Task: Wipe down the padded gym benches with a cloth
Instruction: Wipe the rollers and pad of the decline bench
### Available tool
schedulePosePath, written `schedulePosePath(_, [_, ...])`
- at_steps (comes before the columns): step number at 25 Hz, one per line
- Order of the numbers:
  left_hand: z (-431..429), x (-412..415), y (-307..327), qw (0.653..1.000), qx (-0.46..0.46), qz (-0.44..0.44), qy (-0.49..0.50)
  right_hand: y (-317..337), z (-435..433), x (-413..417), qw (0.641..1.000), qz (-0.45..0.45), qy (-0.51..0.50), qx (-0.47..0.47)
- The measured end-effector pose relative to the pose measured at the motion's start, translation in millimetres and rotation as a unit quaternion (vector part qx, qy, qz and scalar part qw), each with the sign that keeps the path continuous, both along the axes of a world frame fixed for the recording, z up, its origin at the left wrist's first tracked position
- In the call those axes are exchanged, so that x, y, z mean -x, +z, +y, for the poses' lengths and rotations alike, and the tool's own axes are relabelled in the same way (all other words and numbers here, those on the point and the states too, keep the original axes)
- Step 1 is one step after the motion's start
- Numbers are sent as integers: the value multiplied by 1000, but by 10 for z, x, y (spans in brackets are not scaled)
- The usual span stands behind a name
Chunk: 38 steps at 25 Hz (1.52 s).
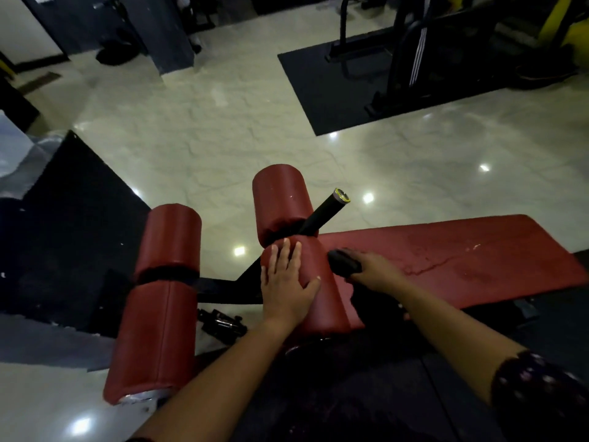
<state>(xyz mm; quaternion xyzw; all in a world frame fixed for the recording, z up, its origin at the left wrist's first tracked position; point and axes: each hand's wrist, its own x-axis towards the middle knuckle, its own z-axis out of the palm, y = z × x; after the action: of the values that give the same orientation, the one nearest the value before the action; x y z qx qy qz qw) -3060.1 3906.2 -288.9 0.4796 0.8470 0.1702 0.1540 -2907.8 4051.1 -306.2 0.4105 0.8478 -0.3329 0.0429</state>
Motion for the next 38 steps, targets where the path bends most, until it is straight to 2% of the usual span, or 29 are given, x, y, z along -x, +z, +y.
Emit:
schedulePosePath(4, [-20, 29, -13, 1000, -5, -12, -8, 170, -78, 344, 979, 173, -103, 28])
schedulePosePath(5, [-24, 24, -15, 1000, -9, -14, -9, 189, -135, 339, 977, 183, -103, 20])
schedulePosePath(7, [-35, 4, -13, 1000, -17, -18, -13, 176, -206, 256, 984, 134, -115, 31])
schedulePosePath(10, [-50, 27, -10, 999, -21, -28, -15, 195, 0, 212, 977, 85, -156, 116])
schedulePosePath(12, [-55, 24, 13, 999, -21, -32, -13, 286, 181, 255, 956, 132, -200, 172])
schedulePosePath(14, [-55, 5, 40, 999, -23, -37, -6, 340, 238, 343, 943, 172, -190, 212])
schedulePosePath(18, [-31, 1, 77, 1000, -8, -22, -2, 179, 460, 258, 936, 124, -137, 301])
schedulePosePath(20, [21, -49, 89, 998, 34, -17, 46, 129, 735, 211, 924, 124, -147, 329])
schedulePosePath(23, [275, -212, 175, 970, 94, -95, 201, 179, 1203, 258, 901, 184, -180, 350])
schedulePosePath(24, [402, -246, 210, 959, 96, -104, 246, 230, 1402, 309, 902, 205, -161, 344])
schedulePosePath(25, [526, -250, 236, 951, 96, -98, 278, 313, 1599, 362, 921, 212, -110, 308])
schedulePosePath(27, [695, -201, 239, 942, 95, -60, 315, 570, 1955, 580, 973, 183, 60, 127])
schedulePosePath(28, [715, -192, 209, 941, 98, -33, 323, 692, 2072, 725, 972, 169, 165, 24])
schedulePosePath(29, [708, -212, 176, 939, 97, -10, 331, 829, 2127, 879, 949, 164, 260, -73])
schedulePosePath(30, [692, -240, 145, 937, 94, 5, 337, 942, 2122, 1015, 909, 171, 347, -156])
schedulePosePath(32, [687, -294, 107, 935, 94, 31, 341, 1107, 1968, 1269, 796, 151, 499, -309])
schedulePosePath(34, [734, -306, 120, 931, 92, 35, 351, 1143, 1734, 1515, 691, 41, 610, -385])
schedulePosePath(35, [756, -297, 137, 930, 93, 29, 355, 1133, 1600, 1619, 665, -5, 640, -385])
schedulePosePath(36, [769, -277, 156, 929, 97, 23, 357, 1138, 1466, 1714, 653, -33, 656, -377])
schedulePosePath(38, [772, -251, 170, 930, 107, 18, 351, 1176, 1228, 1890, 635, -30, 682, -363])
